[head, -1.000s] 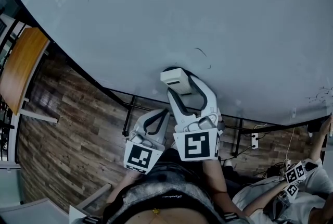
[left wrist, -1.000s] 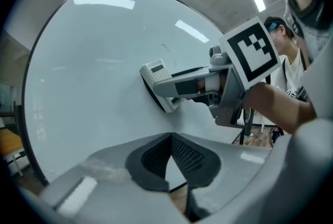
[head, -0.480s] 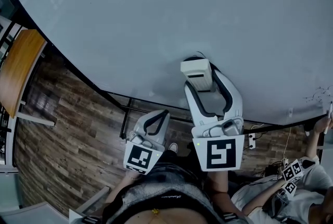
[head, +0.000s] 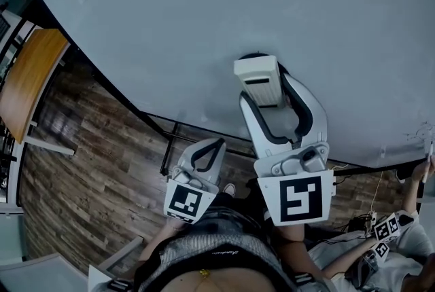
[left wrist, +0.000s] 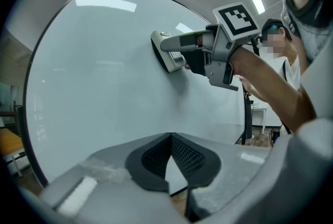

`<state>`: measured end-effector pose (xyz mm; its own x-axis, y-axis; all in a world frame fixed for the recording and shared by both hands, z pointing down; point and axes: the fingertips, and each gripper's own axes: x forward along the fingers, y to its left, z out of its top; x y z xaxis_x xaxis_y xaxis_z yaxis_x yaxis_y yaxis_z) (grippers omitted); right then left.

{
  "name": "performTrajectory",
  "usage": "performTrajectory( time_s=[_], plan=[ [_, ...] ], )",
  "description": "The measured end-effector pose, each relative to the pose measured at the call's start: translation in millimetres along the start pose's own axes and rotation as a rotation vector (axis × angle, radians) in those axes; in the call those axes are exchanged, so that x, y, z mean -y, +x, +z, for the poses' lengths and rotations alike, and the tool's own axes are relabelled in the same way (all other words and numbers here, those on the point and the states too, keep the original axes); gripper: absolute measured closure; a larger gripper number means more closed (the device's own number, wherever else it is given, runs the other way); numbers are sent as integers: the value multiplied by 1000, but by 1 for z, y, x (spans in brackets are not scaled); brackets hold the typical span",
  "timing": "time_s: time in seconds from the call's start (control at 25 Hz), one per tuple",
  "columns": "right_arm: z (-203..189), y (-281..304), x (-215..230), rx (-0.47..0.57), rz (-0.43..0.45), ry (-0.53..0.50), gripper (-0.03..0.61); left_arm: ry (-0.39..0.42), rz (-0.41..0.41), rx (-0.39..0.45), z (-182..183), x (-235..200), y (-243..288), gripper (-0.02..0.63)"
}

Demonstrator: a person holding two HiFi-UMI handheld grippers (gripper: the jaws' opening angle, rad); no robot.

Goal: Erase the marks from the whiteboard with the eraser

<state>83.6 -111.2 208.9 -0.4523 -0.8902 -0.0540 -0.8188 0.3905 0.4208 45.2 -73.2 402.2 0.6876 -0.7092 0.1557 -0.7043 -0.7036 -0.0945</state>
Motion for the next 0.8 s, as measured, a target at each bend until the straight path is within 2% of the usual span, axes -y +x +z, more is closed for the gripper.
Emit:
performTrajectory(
  time_s=[0.04, 0.2, 0.4, 0.6, 0.8],
  plan=[
    [7, 4, -2, 14, 18, -11, 337, -5, 14, 4, 0, -4, -3, 614],
    [28, 26, -14, 41, 70, -70, 336, -126, 87, 14, -1, -24, -14, 614],
    [38, 44, -25, 65, 68, -68, 336, -128, 118, 17, -10, -42, -28, 614],
    [47, 55, -34, 91, 33, -77, 336, -132, 105, 12, -15, -57, -40, 614],
    [25, 63, -57, 95, 44, -65, 337, -129, 81, 22, -12, -70, -49, 614]
  ],
)
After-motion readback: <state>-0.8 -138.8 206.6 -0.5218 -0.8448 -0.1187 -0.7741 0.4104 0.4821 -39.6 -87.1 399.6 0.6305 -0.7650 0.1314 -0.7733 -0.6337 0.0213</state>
